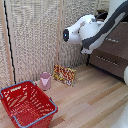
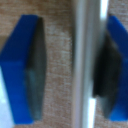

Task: Transport the gripper mindfully toward the orange-red bowl and clasp it to elevate with ease. Ensure your robot's arm aligns efficiently with the top drawer's opening. Carefully slide the orange-red bowl into the designated spot with precision. After confirmation, withdraw the gripper gently. Close the drawer smoothly by transitioning the gripper to its handle.

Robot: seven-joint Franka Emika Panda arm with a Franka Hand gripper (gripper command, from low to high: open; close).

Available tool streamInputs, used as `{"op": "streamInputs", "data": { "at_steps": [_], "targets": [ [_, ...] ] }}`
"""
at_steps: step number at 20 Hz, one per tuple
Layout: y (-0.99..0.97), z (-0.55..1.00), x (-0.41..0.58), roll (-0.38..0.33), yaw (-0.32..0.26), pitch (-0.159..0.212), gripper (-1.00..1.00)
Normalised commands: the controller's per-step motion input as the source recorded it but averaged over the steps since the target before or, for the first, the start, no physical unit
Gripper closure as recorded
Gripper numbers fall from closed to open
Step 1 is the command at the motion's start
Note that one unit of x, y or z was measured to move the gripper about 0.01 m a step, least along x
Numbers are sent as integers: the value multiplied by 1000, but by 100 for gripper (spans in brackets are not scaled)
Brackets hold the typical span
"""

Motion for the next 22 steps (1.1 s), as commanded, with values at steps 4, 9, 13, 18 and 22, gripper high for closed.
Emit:
{"op": "streamInputs", "data": {
  "at_steps": [4,9,13,18,22],
  "targets": [
    [-317,232,-35,-65,-47,123,100],
    [-635,410,33,-34,-2,55,100],
    [-656,454,48,-37,42,10,100],
    [-816,462,20,-15,47,0,100],
    [-992,355,0,9,43,0,100]
  ]
}}
